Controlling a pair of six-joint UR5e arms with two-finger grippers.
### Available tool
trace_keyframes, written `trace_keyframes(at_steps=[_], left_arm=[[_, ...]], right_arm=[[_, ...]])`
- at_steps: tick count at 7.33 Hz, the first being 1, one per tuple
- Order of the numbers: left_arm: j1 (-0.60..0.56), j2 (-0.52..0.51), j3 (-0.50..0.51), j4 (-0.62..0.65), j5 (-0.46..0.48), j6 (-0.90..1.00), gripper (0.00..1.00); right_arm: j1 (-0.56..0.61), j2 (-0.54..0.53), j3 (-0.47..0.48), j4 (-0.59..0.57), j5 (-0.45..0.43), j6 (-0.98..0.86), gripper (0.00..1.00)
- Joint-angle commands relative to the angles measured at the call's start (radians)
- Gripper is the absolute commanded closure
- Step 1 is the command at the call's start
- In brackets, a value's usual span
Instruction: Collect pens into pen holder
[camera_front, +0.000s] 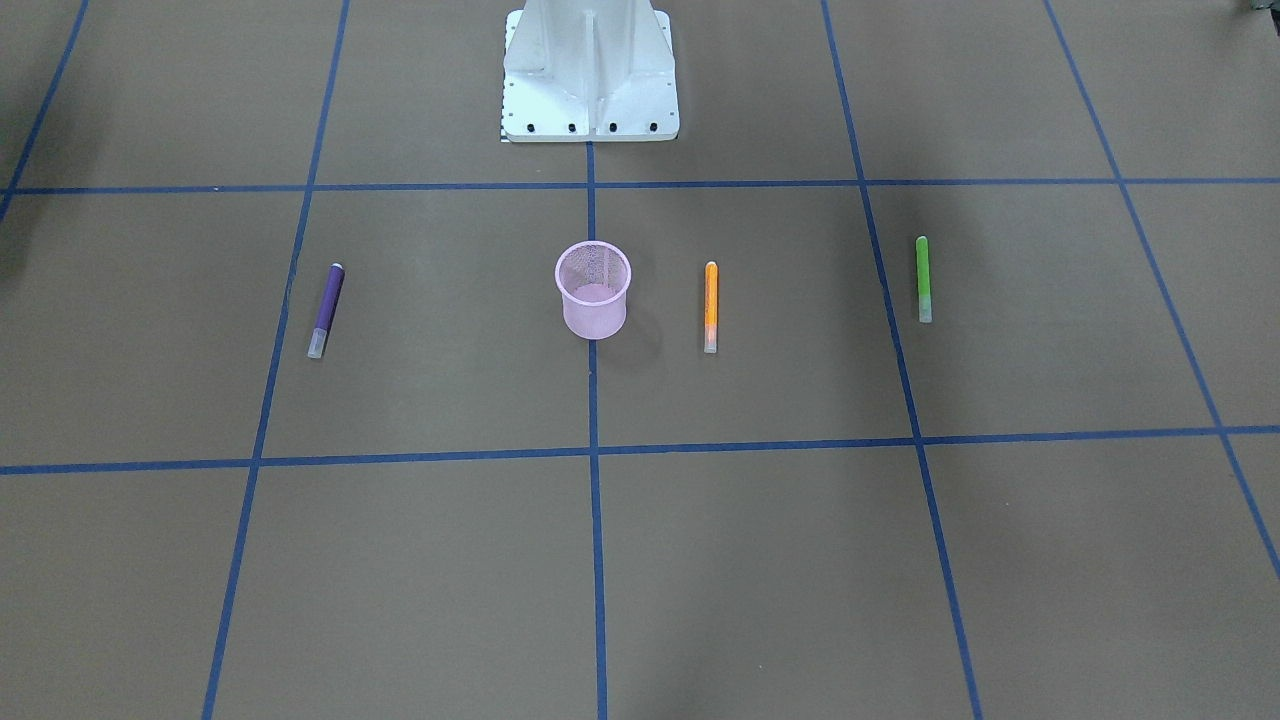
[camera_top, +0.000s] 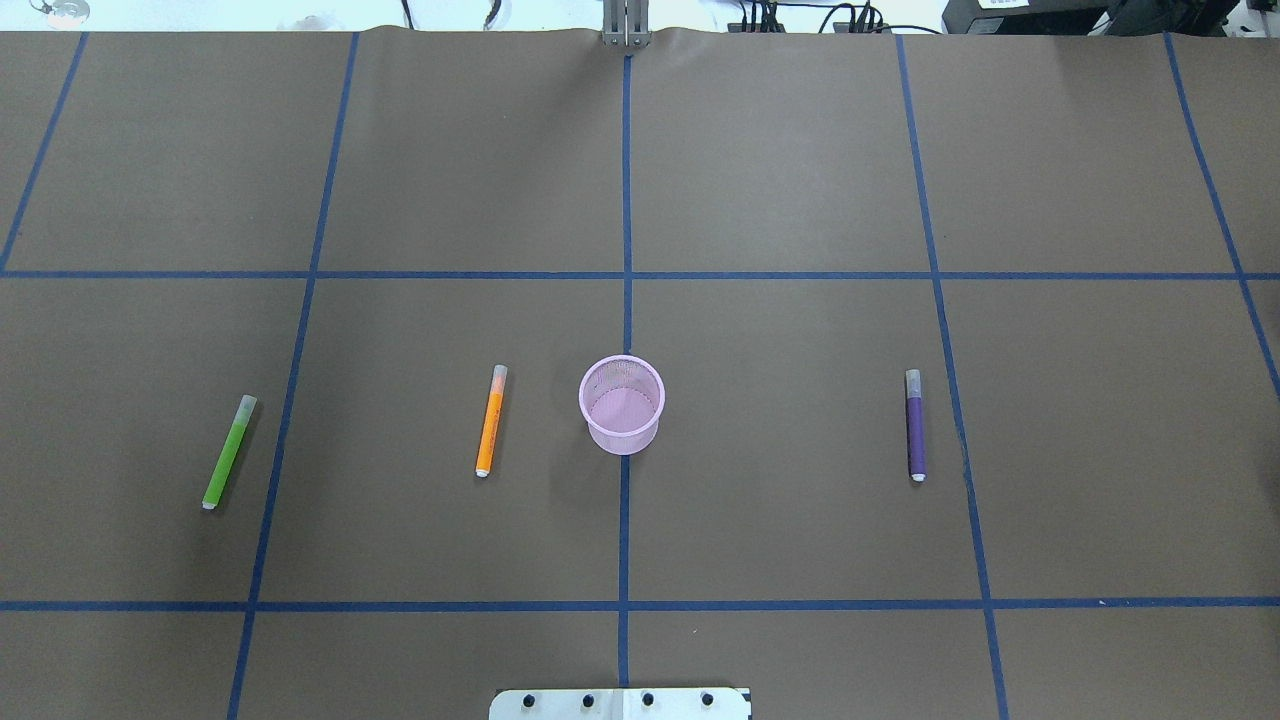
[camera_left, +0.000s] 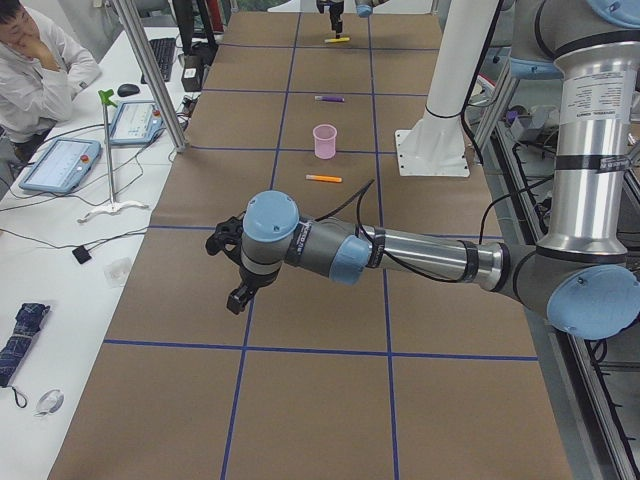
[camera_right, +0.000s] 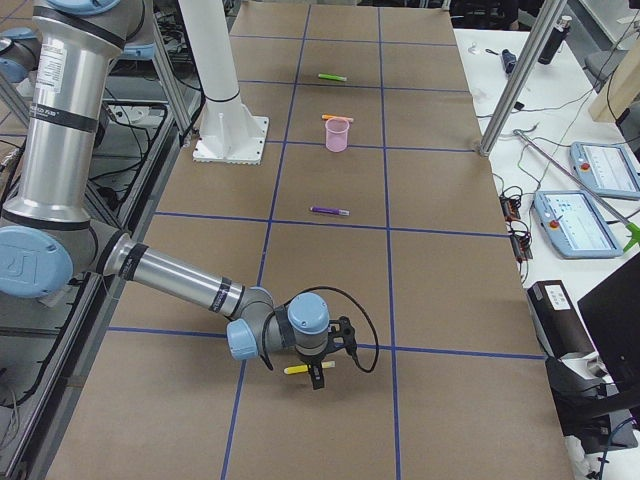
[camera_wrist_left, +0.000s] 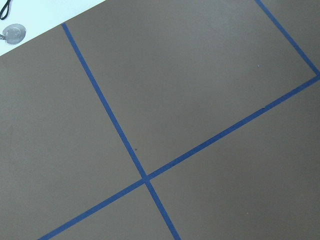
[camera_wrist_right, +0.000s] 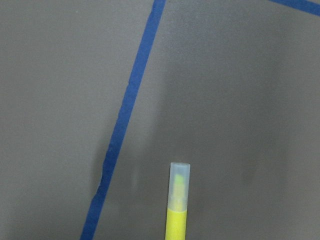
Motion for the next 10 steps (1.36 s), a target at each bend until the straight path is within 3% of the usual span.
trace_keyframes(at_steps=[1, 9, 10], left_arm=[[0.0, 0.0, 0.0, 0.0, 0.0, -0.001, 0.0], [0.0, 0.0, 0.0, 0.0, 0.0, -0.001, 0.0], [0.0, 0.0, 0.0, 0.0, 0.0, -0.001, 0.0]], right_arm=[[-0.003, 0.0, -0.021, 0.0, -0.002, 0.002, 0.35], [-0.057, 0.022, -0.044, 0.008, -0.024, 0.043, 0.42], [-0.058, 0.023, -0.046, 0.008, -0.024, 0.043, 0.51]])
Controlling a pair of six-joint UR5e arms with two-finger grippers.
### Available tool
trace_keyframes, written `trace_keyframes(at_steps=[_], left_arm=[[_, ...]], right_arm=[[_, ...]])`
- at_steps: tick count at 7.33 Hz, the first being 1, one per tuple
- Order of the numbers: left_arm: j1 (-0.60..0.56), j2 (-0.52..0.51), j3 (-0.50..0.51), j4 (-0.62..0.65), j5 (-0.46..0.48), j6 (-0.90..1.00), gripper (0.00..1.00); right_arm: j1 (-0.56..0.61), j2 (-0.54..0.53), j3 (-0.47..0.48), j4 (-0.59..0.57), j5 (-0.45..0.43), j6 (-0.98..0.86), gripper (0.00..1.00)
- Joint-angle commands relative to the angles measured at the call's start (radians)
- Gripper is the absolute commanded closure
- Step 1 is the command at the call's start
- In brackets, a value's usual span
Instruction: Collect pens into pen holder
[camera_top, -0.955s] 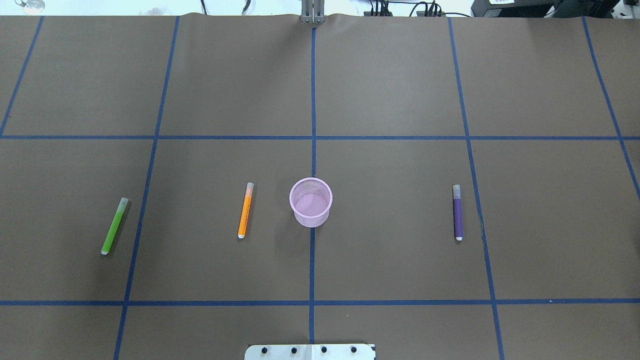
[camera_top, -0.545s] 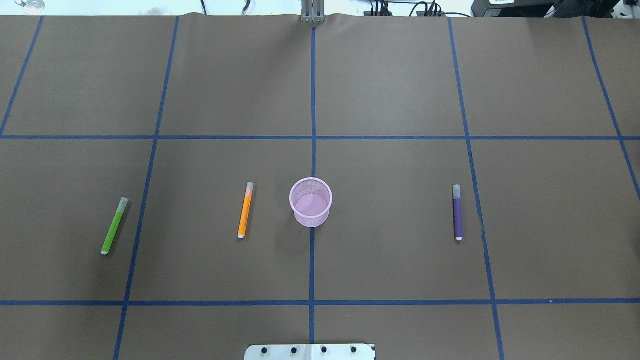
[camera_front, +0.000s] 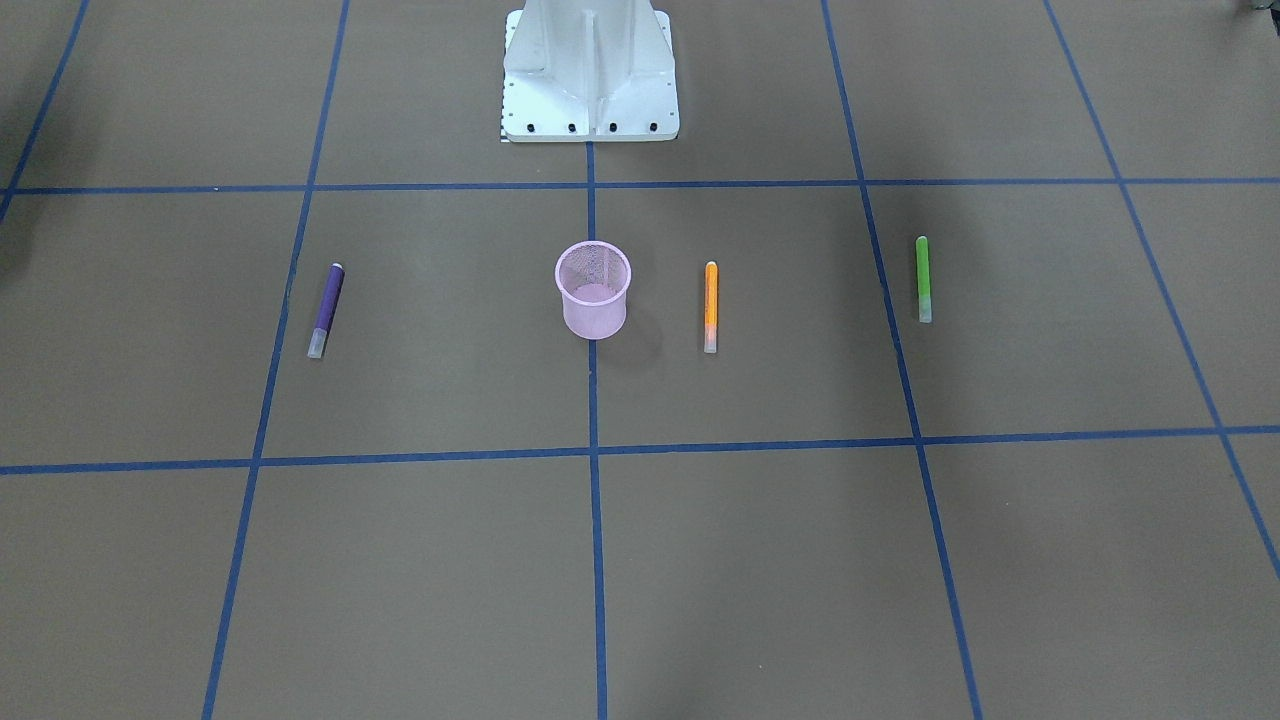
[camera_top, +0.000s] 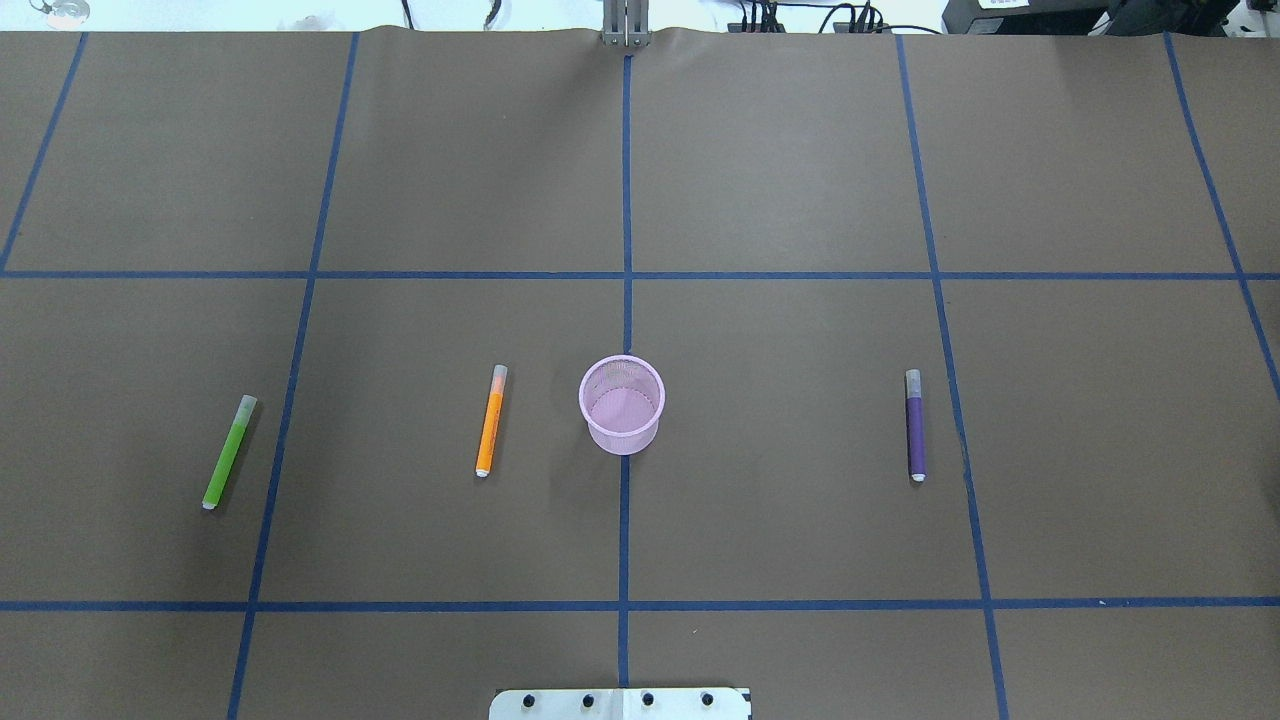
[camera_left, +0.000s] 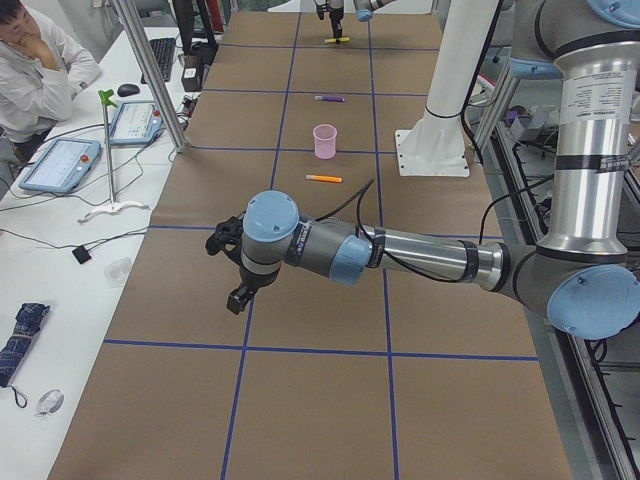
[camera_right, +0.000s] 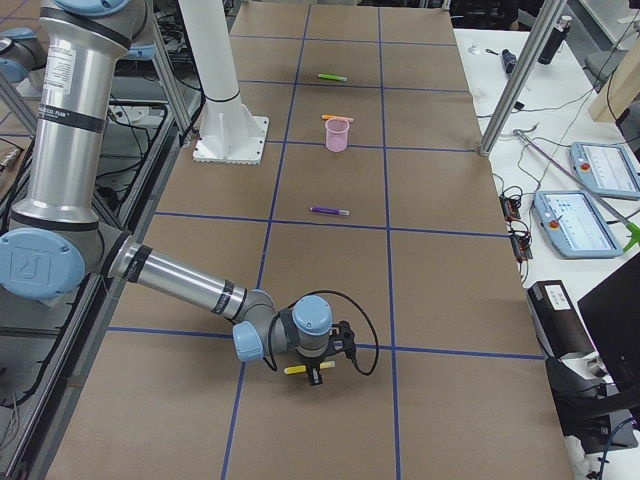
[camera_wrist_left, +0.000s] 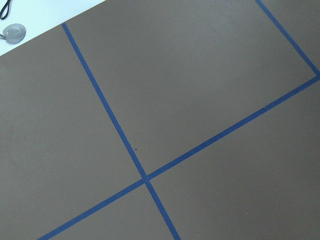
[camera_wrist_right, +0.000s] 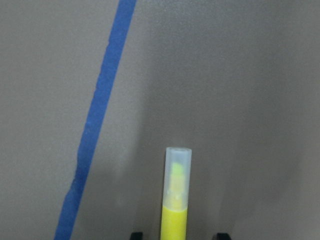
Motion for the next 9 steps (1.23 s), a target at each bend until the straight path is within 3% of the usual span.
trace_keyframes(at_steps=[1, 2, 9], left_arm=[[0.0, 0.0, 0.0, 0.0, 0.0, 0.0, 0.0], [0.0, 0.0, -0.002, 0.0, 0.0, 0.0, 0.0], [0.0, -0.002, 0.0, 0.0, 0.0, -0.002, 0.0]], right_arm=[[-0.005, 0.003, -0.002, 0.0, 0.0, 0.0, 0.77], [-0.005, 0.003, -0.002, 0.003, 0.0, -0.001, 1.0], [-0.002, 0.03, 0.026, 0.058, 0.008, 0.003, 1.0]])
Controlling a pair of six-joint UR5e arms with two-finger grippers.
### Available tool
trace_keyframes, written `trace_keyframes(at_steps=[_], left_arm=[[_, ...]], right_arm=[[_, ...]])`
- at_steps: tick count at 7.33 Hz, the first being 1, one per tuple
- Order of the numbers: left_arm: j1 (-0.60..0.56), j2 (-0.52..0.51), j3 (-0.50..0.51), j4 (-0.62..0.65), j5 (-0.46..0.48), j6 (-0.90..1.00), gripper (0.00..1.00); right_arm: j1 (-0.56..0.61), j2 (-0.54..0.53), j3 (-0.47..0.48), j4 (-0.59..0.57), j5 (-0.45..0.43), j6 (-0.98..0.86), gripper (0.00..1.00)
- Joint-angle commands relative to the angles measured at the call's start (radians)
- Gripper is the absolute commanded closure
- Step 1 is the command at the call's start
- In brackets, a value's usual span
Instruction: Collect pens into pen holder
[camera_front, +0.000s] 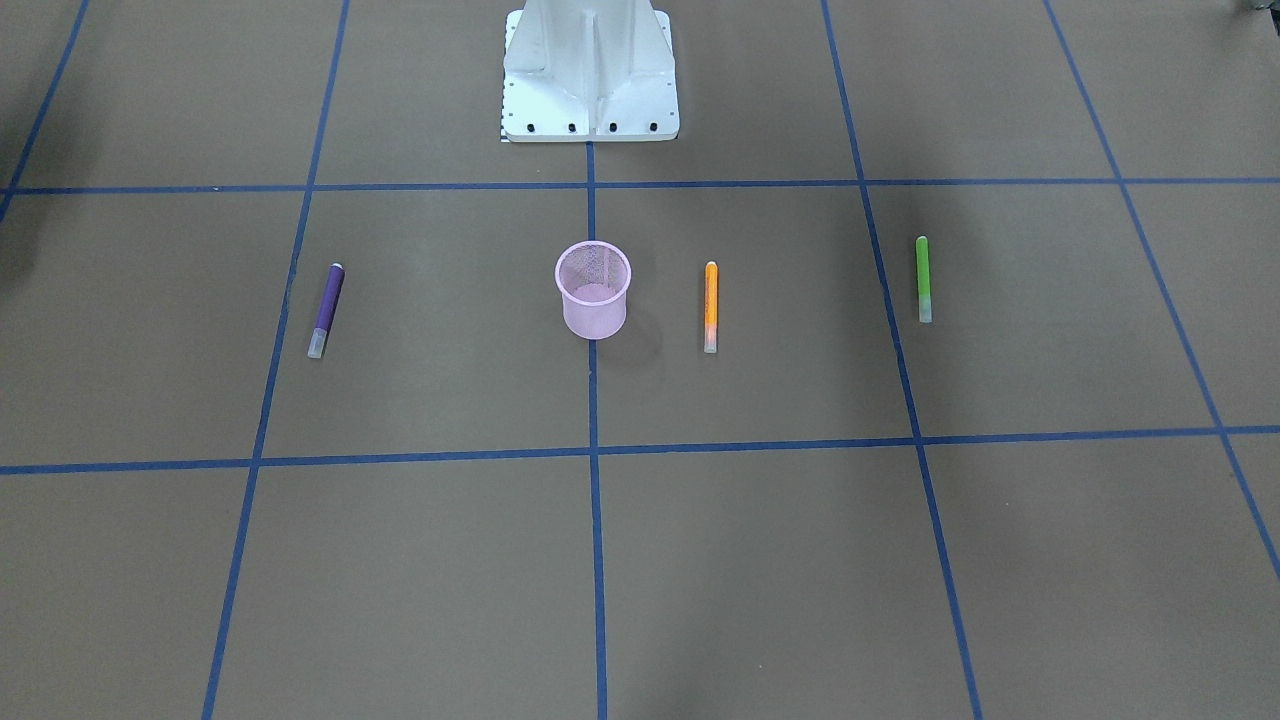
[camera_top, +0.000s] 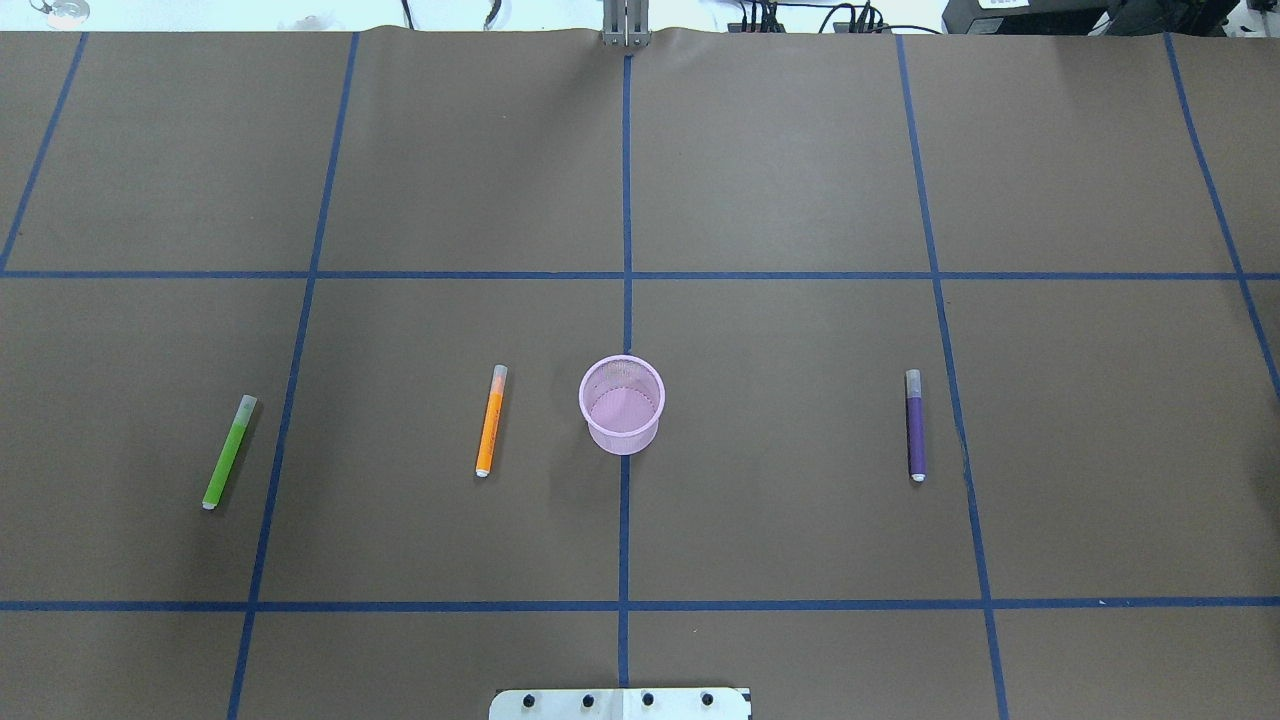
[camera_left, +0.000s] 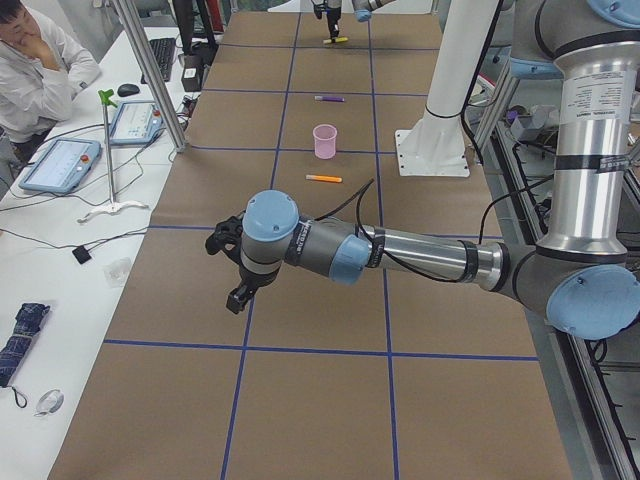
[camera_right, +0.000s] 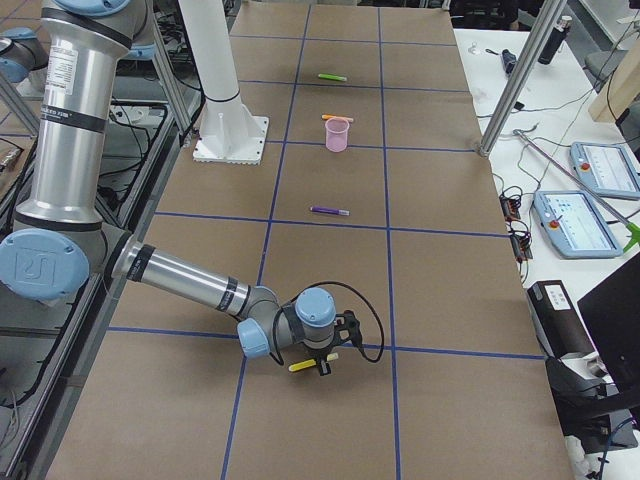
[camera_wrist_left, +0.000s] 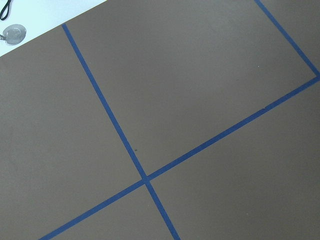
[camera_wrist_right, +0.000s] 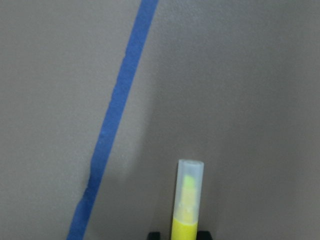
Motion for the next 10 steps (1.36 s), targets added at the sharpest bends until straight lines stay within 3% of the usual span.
trace_keyframes(at_steps=[1, 3, 5, 6, 8, 10], left_arm=[[0.0, 0.0, 0.0, 0.0, 0.0, 0.0, 0.0], [0.0, -0.014, -0.003, 0.0, 0.0, 0.0, 0.0], [0.002, -0.032, -0.002, 0.0, -0.017, -0.002, 0.0], [0.002, -0.032, -0.006, -0.014, -0.072, 0.003, 0.0], [0.02, -0.002, -0.005, -0.168, -0.185, -0.031, 0.0], [0.137, -0.044, -0.023, -0.265, -0.179, -0.075, 0.0]], right_arm=[[0.001, 0.023, 0.009, 0.002, 0.001, 0.001, 1.0], [0.001, 0.063, 0.126, 0.001, 0.001, 0.03, 1.0], [-0.004, 0.147, 0.255, 0.014, 0.003, 0.372, 1.0], [-0.04, 0.194, 0.274, 0.083, -0.001, 0.442, 1.0], [-0.077, 0.264, 0.283, 0.241, -0.023, 0.492, 1.0], [-0.202, 0.332, 0.286, 0.413, -0.181, 0.619, 1.0]])
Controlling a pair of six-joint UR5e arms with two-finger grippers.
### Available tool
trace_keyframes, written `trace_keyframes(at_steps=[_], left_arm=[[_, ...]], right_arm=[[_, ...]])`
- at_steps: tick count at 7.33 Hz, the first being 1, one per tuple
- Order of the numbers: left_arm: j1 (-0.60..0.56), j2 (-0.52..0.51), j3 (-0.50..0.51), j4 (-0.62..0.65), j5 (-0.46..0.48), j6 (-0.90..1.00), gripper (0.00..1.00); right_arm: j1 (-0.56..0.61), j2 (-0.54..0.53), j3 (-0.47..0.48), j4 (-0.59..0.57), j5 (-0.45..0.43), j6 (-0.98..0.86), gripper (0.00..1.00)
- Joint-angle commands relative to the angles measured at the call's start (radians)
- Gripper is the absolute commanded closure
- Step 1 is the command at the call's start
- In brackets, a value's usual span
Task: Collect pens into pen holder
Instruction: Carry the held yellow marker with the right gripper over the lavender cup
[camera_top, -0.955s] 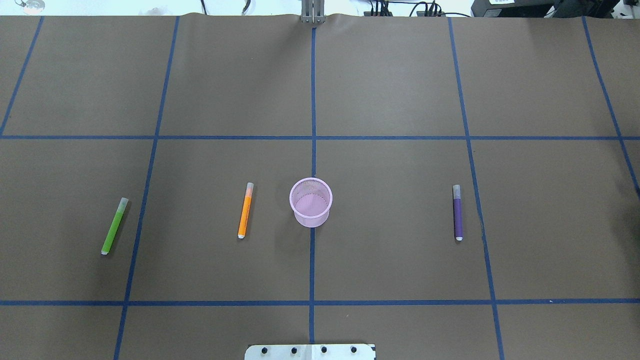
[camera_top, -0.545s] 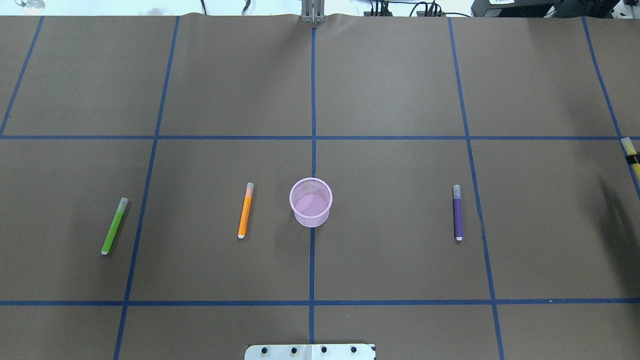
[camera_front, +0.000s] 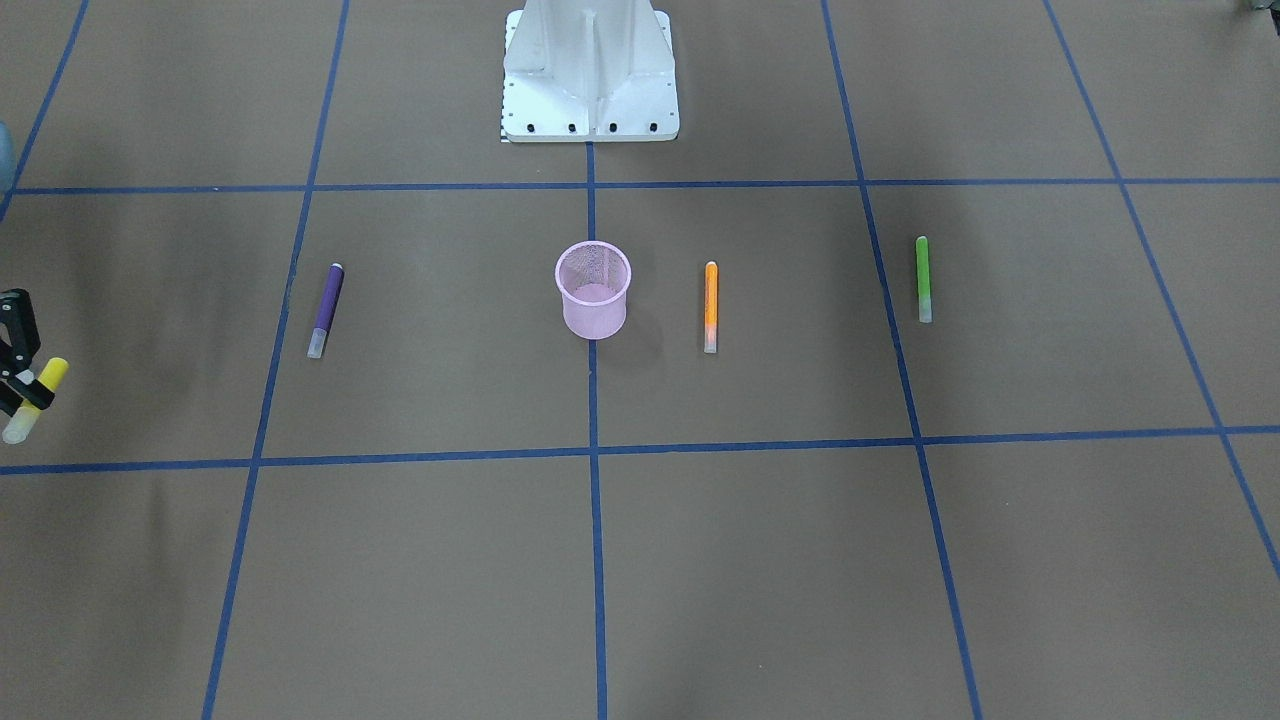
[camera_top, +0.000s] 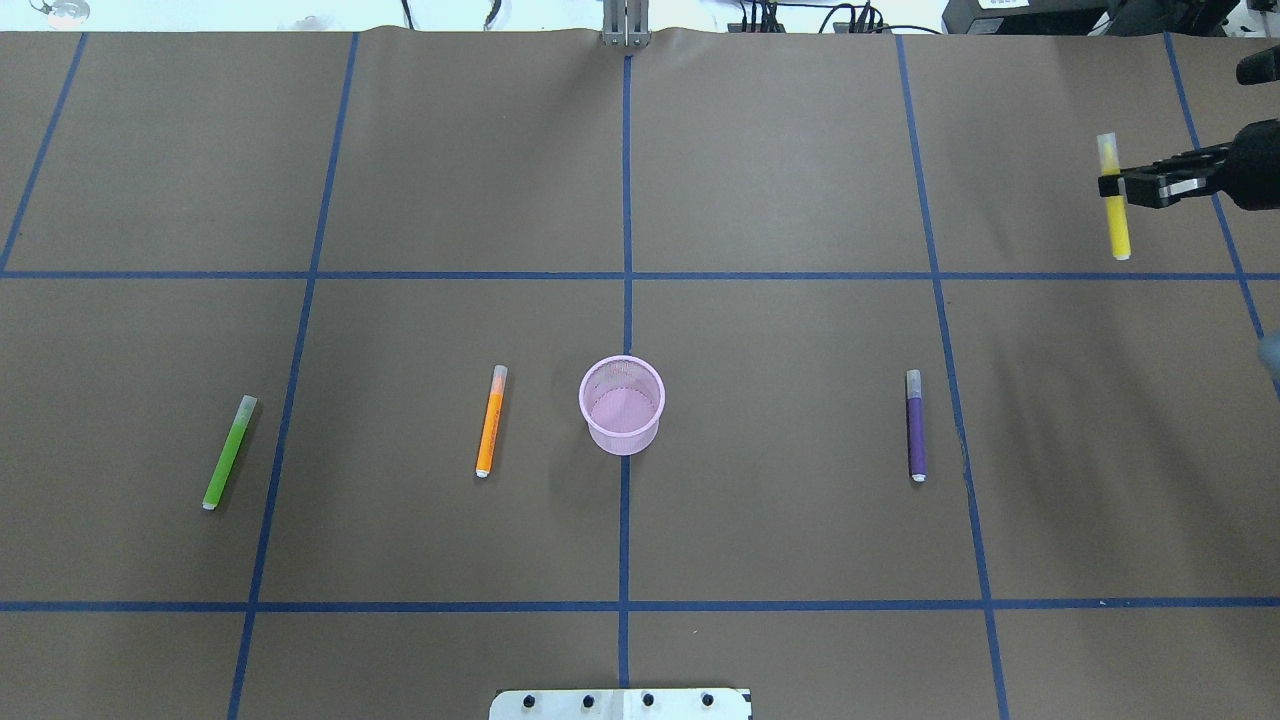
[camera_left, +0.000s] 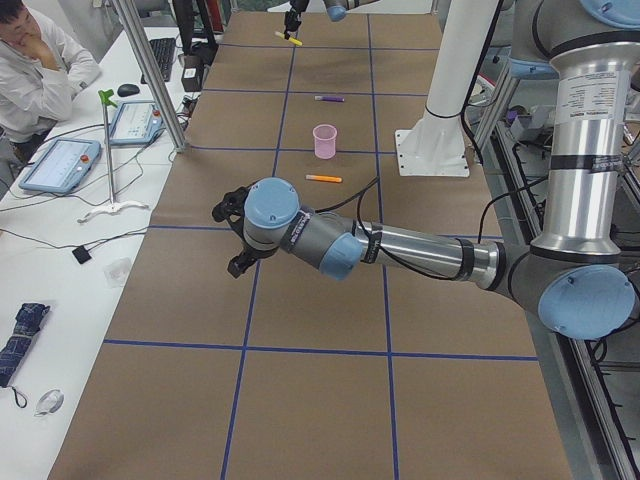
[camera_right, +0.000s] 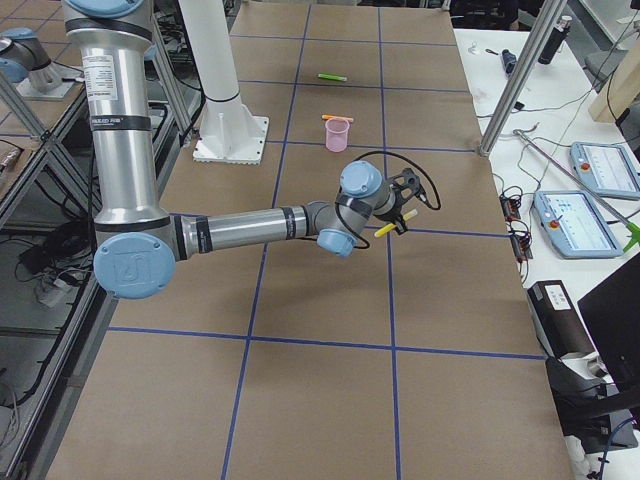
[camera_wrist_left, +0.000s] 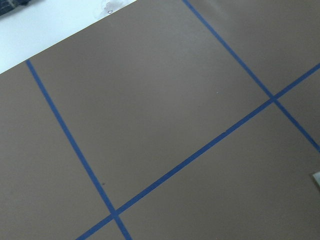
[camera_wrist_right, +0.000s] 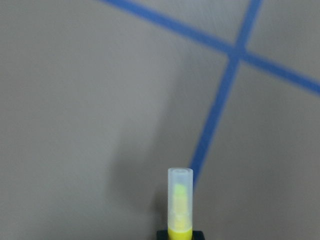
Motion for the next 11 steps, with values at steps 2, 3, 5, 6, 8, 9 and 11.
trace_keyframes(at_steps=[2, 3, 5, 6, 8, 9, 11], left_arm=[[0.107, -0.067, -0.009, -0.137, -0.015, -0.15, 0.01], [0.149, -0.068, -0.006, -0.187, -0.014, -0.206, 0.01], [0.227, -0.077, 0.004, -0.228, -0.006, -0.291, 0.01], [0.241, -0.078, 0.006, -0.228, -0.004, -0.291, 0.01], [0.293, -0.077, 0.027, -0.228, -0.004, -0.35, 0.01], [0.308, -0.078, 0.029, -0.229, -0.004, -0.387, 0.01], [0.318, -0.077, 0.032, -0.229, -0.003, -0.39, 0.01]], right_arm=[[-0.33, 0.054, 0.07, 0.167, -0.473, 0.204, 1.0], [-0.418, 0.06, 0.11, 0.167, -0.59, 0.206, 1.0], [-0.622, 0.147, 0.118, 0.152, -0.905, 0.201, 1.0], [-0.688, 0.225, 0.112, 0.092, -0.991, 0.193, 1.0], [-0.761, 0.351, 0.113, -0.057, -1.08, 0.195, 1.0], [-0.785, 0.377, 0.115, -0.086, -1.109, 0.195, 1.0], [-0.862, 0.408, 0.11, -0.138, -1.192, 0.193, 1.0]])
